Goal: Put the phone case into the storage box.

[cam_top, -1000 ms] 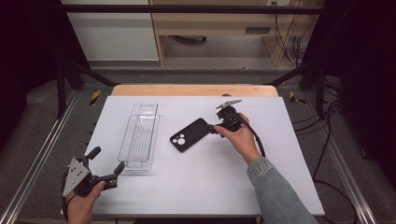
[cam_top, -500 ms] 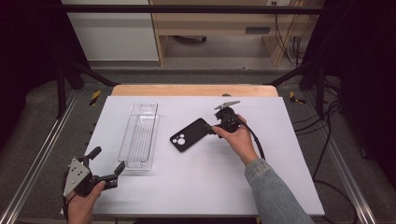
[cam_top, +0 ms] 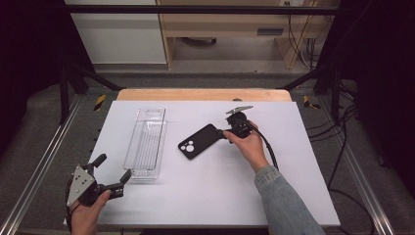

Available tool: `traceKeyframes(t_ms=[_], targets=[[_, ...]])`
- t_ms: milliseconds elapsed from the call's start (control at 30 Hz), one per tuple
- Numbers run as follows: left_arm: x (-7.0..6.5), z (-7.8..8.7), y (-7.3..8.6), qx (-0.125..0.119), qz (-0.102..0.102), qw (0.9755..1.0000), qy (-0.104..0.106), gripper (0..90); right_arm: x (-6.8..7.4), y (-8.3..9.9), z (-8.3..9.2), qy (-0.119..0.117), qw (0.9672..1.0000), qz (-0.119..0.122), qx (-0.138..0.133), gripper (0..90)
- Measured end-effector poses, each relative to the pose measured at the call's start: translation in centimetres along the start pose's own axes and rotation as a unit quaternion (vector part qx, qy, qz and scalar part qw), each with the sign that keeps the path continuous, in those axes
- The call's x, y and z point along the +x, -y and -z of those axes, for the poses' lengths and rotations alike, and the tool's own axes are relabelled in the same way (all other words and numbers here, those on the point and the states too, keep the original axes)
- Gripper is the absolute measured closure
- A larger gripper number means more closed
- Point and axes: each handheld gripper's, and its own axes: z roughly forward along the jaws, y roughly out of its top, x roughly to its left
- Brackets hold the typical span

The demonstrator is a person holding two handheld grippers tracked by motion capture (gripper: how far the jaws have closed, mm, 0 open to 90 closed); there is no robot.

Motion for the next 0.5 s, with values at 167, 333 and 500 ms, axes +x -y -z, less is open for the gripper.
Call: traceKeyframes(t_ms=[167,333,500], targets=[[0.0,0.0,0.0,0.0,0.0,1.0,0.0,0.4,-0.1,0.1,-0.7,0.0,0.9999,-0.008,-0.007,36.6],[0.0,0.0,0.0,0.0,0.0,1.0,-0.001,0.4,-0.1,0.3,-1.5,0.0,0.9998,-0.017,-0.012,42.0],[0.0,0.0,0.0,0.001,-0.001,1.0,0.0,0.5,-0.1,0.6,-2.3,0.0,0.9997,-0.019,-0.014,47.4]])
